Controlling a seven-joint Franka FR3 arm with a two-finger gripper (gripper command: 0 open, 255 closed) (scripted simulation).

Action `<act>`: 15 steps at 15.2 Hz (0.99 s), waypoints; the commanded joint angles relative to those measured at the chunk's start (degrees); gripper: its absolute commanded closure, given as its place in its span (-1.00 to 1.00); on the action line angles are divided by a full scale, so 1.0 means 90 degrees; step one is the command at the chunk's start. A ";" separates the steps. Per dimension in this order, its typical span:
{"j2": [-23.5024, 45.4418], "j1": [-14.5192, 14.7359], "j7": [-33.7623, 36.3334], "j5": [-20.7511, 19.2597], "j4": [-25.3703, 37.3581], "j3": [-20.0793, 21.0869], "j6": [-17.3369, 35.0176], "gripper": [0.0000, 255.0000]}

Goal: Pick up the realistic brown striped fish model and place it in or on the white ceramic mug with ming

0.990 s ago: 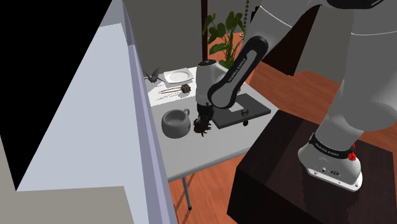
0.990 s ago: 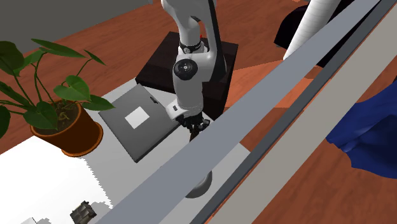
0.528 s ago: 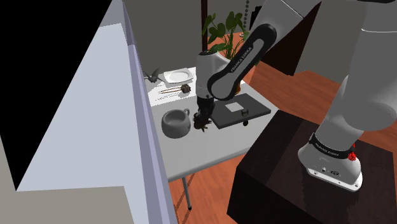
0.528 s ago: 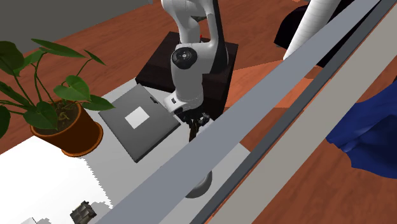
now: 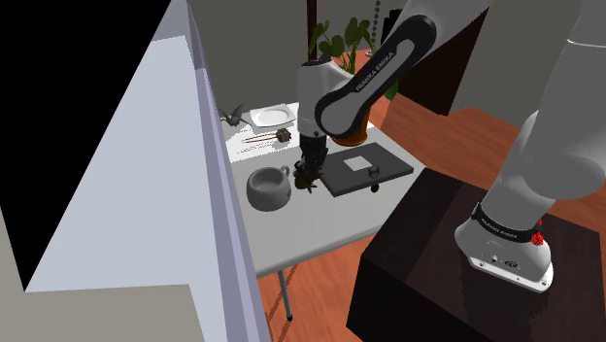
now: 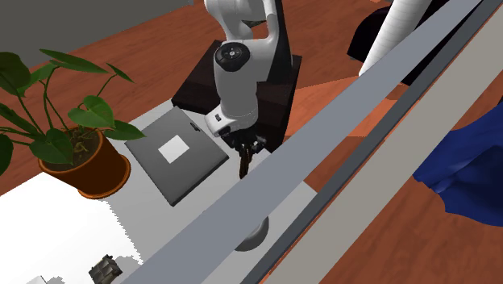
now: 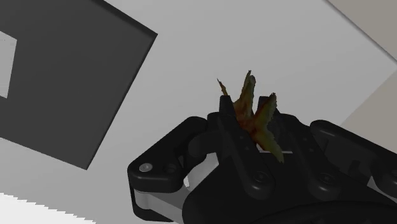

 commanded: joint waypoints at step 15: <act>0.0725 -0.0057 0.0015 -0.0256 0.1973 -0.0110 -0.1273 1.00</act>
